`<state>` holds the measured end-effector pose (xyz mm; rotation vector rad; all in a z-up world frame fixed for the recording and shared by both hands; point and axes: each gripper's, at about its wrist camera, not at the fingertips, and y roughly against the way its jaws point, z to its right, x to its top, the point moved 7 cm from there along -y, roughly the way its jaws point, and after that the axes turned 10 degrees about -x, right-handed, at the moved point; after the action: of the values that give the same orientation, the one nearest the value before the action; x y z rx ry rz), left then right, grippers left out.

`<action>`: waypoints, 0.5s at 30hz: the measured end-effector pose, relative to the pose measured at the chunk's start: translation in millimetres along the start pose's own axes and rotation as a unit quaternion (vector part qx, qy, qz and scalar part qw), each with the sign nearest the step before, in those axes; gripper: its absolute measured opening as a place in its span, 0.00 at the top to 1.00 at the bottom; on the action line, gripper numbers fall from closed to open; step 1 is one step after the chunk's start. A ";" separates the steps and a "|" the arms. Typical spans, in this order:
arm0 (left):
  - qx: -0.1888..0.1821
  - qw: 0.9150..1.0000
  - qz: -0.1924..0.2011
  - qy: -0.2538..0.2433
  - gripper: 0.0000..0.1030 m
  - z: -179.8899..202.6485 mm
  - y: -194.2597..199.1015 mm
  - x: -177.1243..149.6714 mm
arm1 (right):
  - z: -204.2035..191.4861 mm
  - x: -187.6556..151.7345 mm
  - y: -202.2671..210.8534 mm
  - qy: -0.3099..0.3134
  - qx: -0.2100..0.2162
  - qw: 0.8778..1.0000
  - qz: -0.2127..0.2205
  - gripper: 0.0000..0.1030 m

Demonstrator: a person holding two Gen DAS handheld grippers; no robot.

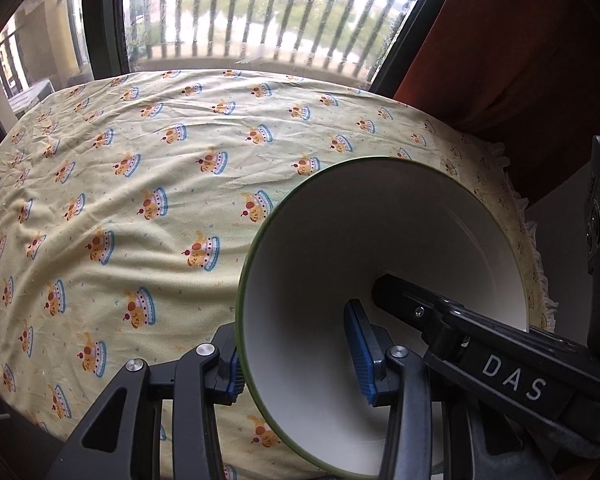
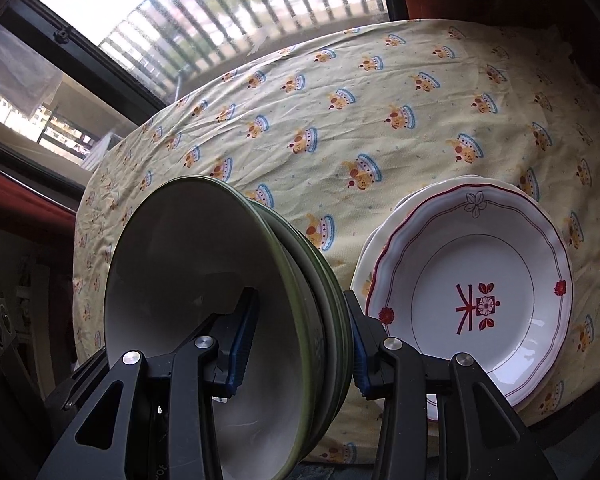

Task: Organize plates and bowls
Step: 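Lift the bowl stack with both grippers and carry it over the plate stack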

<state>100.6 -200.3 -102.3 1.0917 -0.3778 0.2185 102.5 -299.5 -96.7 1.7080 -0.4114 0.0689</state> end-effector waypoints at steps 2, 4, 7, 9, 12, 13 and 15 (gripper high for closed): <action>-0.001 1.000 0.004 -0.003 0.59 8.2 -1.6 0.6 | 8.0 1.1 4.5 0.000 0.000 1.000 0.004 0.57; -0.002 1.000 0.006 -0.004 0.59 17.3 -3.6 0.5 | 16.0 2.2 8.1 -0.001 0.000 1.000 0.008 0.57; -0.005 1.000 0.009 -0.006 0.59 30.0 -6.9 -0.9 | 28.1 3.1 13.2 -0.003 -0.002 1.000 0.012 0.57; -0.007 1.000 0.011 -0.007 0.59 37.9 -10.0 -2.6 | 36.6 3.4 15.6 -0.004 -0.003 1.000 0.014 0.57; -0.011 1.000 0.010 -0.008 0.59 49.4 -15.6 -5.9 | 49.6 4.2 18.7 -0.005 -0.008 1.000 0.016 0.57; -0.012 1.000 0.009 -0.008 0.59 52.9 -17.4 -7.2 | 53.9 4.1 19.2 -0.006 -0.009 1.000 0.016 0.57; -0.014 1.000 0.008 -0.008 0.59 59.4 -20.9 -9.7 | 62.1 3.8 20.5 -0.006 -0.011 1.000 0.016 0.57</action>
<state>87.8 -262.6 -99.3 1.0633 -0.4025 0.2184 88.2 -362.8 -87.7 1.6804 -0.4461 0.0772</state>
